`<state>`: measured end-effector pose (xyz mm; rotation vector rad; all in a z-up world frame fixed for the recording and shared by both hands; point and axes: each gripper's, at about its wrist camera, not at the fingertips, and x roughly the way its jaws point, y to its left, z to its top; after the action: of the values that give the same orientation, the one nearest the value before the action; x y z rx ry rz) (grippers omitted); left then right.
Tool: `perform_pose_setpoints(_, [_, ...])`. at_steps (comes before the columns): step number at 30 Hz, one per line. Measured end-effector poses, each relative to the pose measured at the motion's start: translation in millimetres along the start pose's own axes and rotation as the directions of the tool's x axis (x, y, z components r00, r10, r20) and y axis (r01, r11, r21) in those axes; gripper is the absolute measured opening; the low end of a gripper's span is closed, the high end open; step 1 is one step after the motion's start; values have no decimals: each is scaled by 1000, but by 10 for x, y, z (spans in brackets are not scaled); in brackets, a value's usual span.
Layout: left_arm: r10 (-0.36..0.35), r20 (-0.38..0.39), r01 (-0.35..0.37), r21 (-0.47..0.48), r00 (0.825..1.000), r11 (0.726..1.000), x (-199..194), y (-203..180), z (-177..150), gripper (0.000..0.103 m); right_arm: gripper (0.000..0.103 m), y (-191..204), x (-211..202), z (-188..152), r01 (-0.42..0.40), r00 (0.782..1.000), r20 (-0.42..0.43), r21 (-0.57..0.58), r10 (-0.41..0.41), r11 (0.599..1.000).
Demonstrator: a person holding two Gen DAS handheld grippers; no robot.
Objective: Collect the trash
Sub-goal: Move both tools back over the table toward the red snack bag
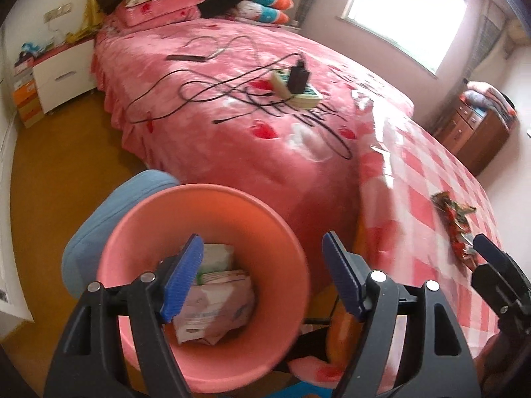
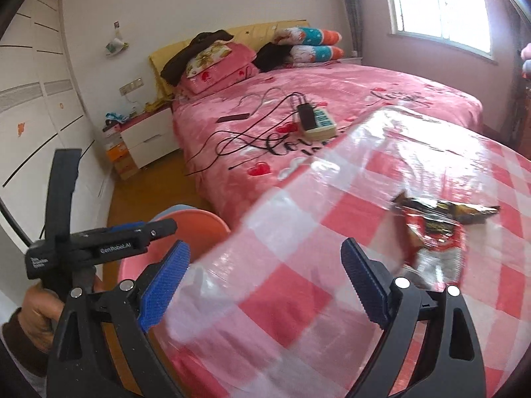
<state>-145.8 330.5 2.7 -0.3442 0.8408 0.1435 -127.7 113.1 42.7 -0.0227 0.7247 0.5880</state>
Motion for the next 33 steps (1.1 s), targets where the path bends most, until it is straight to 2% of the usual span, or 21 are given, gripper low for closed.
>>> perform_pose_setpoints(10, [-25, 4, 24, 87, 1000, 996, -86, -575, 6, 75, 91, -484, -311, -58, 45, 997, 63, 78, -50, 996])
perform_pose_setpoints(17, [-50, -3, 50, 132, 999, 990, -97, -933, -4, 76, 91, -826, -464, -112, 55, 995, 71, 141, -66, 989])
perform_pose_setpoints(33, [-65, -40, 72, 230, 997, 970, -22, -1466, -118, 76, 91, -1424, -690, -199, 79, 989, 97, 263, -108, 961])
